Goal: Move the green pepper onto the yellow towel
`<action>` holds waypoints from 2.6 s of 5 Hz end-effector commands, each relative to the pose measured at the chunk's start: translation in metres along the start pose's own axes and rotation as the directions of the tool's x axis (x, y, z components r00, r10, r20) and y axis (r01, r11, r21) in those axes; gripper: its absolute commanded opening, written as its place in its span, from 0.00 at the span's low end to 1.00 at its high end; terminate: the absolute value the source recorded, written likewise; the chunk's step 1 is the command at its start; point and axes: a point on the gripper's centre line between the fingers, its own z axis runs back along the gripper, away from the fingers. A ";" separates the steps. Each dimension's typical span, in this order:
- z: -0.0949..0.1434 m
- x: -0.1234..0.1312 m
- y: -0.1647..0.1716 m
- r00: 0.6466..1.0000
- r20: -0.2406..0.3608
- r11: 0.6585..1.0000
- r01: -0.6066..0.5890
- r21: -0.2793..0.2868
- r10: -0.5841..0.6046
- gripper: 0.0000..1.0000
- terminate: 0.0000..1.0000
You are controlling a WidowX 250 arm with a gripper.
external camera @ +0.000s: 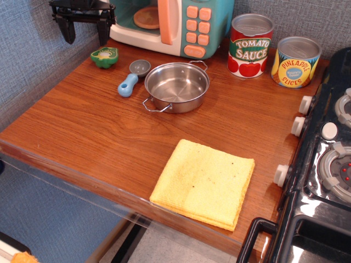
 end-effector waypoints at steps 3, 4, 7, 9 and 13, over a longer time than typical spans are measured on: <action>0.016 0.016 -0.014 1.000 0.004 1.000 0.007 0.005 -0.007 1.00 0.00; 0.015 0.014 -0.021 1.000 0.006 1.000 0.014 0.011 -0.014 1.00 0.00; -0.005 0.009 -0.012 0.999 -0.047 0.998 -0.014 0.058 0.017 0.00 0.00; 0.077 -0.020 -0.021 0.989 0.131 0.997 0.071 -0.037 -0.065 0.00 0.00; 0.055 -0.207 -0.131 0.756 0.084 0.755 0.654 -0.047 -0.649 0.00 0.00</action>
